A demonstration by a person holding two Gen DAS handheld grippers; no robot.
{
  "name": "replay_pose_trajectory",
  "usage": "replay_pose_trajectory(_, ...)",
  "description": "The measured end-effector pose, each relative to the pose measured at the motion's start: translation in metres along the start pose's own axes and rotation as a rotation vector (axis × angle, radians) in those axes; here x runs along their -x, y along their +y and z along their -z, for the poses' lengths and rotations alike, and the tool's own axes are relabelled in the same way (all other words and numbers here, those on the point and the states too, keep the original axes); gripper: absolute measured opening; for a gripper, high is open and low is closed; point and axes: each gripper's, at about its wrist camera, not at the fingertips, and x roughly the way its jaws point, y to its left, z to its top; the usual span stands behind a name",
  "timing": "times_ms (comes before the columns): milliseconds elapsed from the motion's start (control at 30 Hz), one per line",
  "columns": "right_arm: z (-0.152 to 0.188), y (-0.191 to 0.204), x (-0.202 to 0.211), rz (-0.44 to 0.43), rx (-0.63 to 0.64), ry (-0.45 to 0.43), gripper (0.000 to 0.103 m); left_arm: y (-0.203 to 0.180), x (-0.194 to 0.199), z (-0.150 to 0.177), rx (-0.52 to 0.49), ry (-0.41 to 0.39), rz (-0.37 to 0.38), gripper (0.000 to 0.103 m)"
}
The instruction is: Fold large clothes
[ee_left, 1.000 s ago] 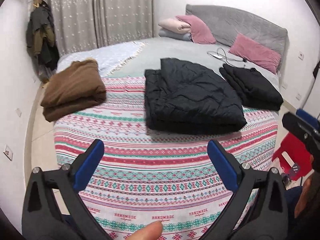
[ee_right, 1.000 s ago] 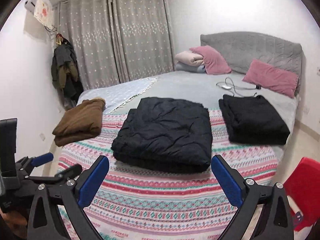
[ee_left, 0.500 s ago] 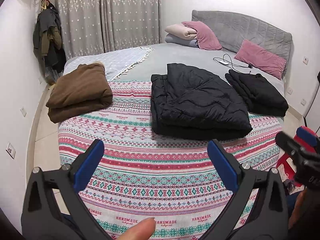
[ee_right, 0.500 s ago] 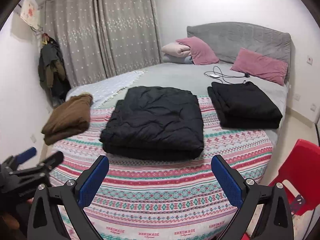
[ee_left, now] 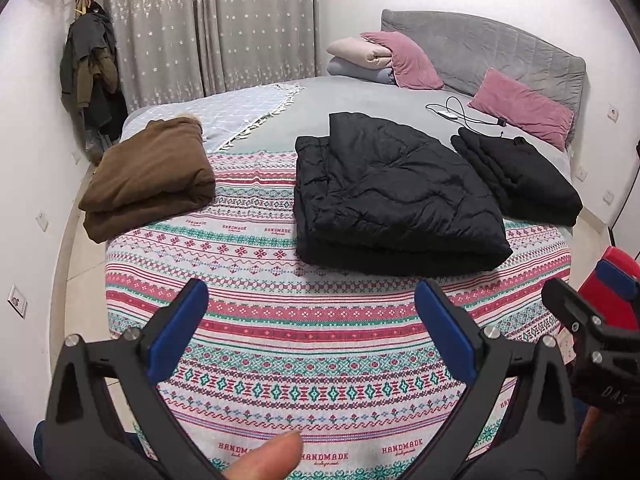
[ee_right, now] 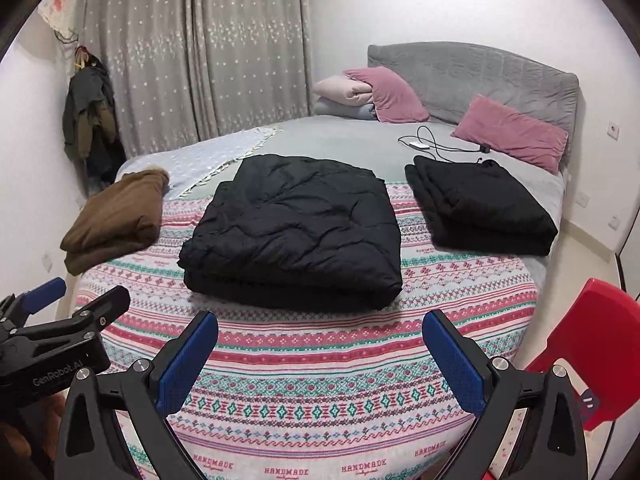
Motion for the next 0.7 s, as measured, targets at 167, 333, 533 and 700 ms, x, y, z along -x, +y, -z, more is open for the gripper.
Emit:
replay_pose_trajectory(167,0.0001,0.0012,-0.0027,0.012,-0.001,0.006,0.103,-0.0028,-0.0008,0.0011,-0.011,0.003,0.000,0.102)
replay_pose_trajectory(333,0.0007,0.0025,-0.0049,0.021,0.005,0.008,0.103,-0.0053,-0.0050,0.0025,-0.022,0.022,0.007,0.102)
replay_pose_trajectory(533,0.0019,0.0042,-0.0072,0.026,0.011,0.013,0.103,-0.0089,-0.0071,0.0032,-0.030,0.030,0.011,0.102)
replay_pose_trajectory(700,0.0025,0.0036,-0.0091,0.035,0.012,0.018,0.103,-0.0091,-0.0081,0.0039,-0.030,0.032,0.011,0.102)
